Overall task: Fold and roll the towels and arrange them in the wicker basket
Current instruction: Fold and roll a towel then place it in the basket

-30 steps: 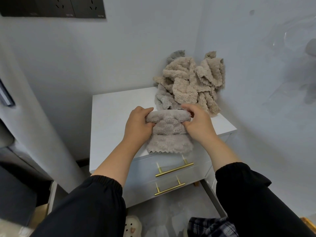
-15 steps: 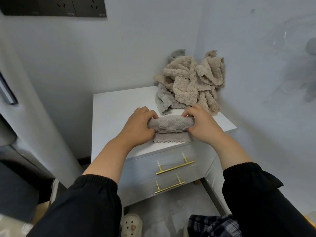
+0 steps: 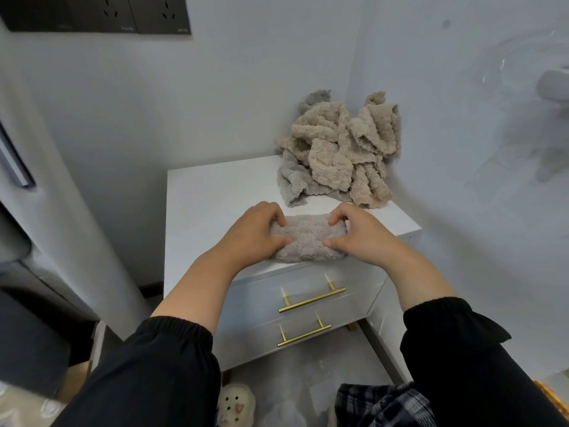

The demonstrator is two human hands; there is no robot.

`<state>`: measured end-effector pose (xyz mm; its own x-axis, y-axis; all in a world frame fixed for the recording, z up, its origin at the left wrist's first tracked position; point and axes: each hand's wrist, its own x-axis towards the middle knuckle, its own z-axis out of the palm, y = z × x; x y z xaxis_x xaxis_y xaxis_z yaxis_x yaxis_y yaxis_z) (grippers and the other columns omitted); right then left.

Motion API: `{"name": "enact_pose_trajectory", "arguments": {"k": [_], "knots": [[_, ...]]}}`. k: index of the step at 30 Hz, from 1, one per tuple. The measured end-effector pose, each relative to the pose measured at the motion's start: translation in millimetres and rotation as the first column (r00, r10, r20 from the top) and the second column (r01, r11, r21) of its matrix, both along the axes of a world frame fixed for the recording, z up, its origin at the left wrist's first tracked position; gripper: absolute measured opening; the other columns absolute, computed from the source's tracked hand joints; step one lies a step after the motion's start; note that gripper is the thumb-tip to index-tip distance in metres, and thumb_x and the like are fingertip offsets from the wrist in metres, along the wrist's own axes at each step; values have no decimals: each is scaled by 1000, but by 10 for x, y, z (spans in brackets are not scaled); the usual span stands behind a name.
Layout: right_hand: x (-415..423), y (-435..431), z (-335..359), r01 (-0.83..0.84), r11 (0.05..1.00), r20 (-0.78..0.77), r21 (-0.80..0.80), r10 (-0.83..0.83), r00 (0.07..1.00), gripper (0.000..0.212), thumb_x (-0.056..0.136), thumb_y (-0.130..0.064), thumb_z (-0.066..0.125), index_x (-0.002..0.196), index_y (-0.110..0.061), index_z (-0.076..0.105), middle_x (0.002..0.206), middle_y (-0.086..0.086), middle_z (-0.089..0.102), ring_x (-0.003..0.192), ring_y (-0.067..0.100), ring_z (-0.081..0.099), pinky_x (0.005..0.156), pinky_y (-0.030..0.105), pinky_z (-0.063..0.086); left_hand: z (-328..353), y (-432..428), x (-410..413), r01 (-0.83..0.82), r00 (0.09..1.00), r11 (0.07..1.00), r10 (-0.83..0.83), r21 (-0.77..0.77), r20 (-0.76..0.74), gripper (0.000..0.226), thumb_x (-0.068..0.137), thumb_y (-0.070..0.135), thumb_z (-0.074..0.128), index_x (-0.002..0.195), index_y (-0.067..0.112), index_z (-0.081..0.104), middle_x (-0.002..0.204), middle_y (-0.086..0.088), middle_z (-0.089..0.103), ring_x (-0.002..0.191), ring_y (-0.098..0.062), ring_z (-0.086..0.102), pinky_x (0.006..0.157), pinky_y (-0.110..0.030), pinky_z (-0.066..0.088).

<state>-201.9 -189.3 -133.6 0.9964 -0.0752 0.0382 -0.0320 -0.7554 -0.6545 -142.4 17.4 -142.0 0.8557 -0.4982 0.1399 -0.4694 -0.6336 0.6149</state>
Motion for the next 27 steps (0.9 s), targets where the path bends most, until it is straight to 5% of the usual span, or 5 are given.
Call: {"name": "enact_pose_trajectory", "arguments": {"k": [6, 11, 19, 23, 27], "knots": [[22, -95, -36, 2, 991, -158, 133, 19, 987, 69, 72, -20, 83, 130, -20, 46, 115, -3, 55, 105, 14, 55, 86, 26, 43, 7, 32, 37, -49, 975, 999, 51, 14, -216, 69, 75, 32, 78, 134, 28, 42, 114, 1, 53, 104, -19, 53, 90, -31, 44], [76, -157, -78, 70, 919, -131, 388, -20, 991, 50, 65, -15, 86, 110, -13, 64, 103, 1, 69, 102, 20, 65, 92, 33, 51, -6, -5, 56, -114, 953, 986, 75, -121, -293, 30, 70, 23, 84, 91, 19, 63, 88, 6, 64, 84, -13, 59, 69, -24, 45], [114, -134, -83, 246, 433, -196, 867, -158, 968, 18, 95, -22, 56, 97, -8, 67, 97, 8, 72, 85, 17, 70, 78, 32, 57, -48, -277, 9, -244, 874, 831, -35, -500, -485, 33, 63, 18, 84, 92, 24, 68, 97, 0, 73, 93, -19, 69, 90, -38, 54], [117, -110, -93, 388, 620, -111, 682, -437, 893, 48, 85, -57, 58, 103, -13, 66, 101, 1, 69, 95, 17, 65, 88, 37, 51, -42, -547, -73, -215, 905, 826, -31, -521, -424, 29, 74, 13, 77, 96, 27, 65, 99, 4, 70, 94, -15, 66, 86, -36, 54], [-145, -251, 21, 524, 706, 247, 477, -679, 691, 45, 92, -43, 55, 72, -2, 57, 64, 3, 54, 61, 18, 50, 53, 29, 36, 12, -835, -242, -163, 898, 805, -120, -571, -424, 33, 76, 13, 76, 105, 21, 66, 100, 3, 71, 92, -13, 68, 80, -31, 55]]}}
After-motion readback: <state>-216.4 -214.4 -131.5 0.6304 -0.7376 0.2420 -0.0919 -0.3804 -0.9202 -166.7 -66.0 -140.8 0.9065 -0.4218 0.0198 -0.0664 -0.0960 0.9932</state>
